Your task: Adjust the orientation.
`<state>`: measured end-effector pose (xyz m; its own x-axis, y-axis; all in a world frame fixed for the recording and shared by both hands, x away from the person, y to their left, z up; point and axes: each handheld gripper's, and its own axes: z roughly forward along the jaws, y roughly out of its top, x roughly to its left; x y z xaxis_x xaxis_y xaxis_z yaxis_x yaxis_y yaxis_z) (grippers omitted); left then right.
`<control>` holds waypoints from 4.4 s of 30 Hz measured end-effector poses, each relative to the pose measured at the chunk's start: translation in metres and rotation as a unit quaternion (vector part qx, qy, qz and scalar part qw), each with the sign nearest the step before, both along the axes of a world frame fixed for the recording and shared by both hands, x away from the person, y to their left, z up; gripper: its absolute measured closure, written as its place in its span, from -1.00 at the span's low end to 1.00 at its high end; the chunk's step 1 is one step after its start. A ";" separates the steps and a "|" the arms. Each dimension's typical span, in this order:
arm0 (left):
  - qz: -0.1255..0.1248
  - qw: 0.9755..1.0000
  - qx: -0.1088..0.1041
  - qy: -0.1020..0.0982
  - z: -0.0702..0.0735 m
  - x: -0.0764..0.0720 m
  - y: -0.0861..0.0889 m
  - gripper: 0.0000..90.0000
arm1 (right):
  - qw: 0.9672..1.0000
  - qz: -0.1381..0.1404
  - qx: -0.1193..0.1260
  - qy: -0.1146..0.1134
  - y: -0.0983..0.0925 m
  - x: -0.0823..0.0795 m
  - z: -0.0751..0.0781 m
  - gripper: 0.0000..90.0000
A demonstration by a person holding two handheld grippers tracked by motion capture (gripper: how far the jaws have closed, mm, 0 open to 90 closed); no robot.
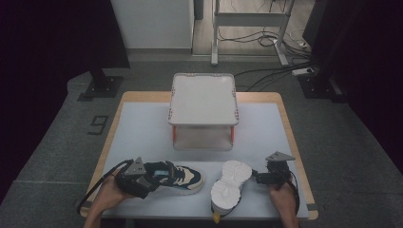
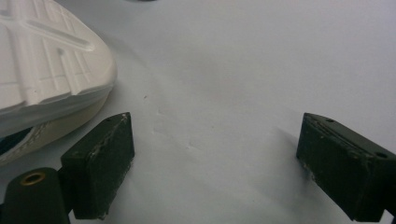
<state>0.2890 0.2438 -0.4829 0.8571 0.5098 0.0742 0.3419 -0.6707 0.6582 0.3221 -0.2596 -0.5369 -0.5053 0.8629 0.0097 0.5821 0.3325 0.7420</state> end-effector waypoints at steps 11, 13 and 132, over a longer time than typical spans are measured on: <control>0.064 0.998 -0.015 -0.013 -0.003 -0.016 -0.007 -0.60 | 1.000 0.000 0.000 0.000 0.000 0.000 0.000 -0.77; 0.051 0.998 -0.021 -0.001 -0.001 -0.024 -0.006 -0.53 | 1.000 0.000 0.000 0.000 0.000 0.000 0.000 -0.77; 0.240 0.967 -0.074 0.032 0.035 0.070 -0.087 -0.22 | 1.000 0.000 0.000 0.000 0.000 0.000 0.000 -0.77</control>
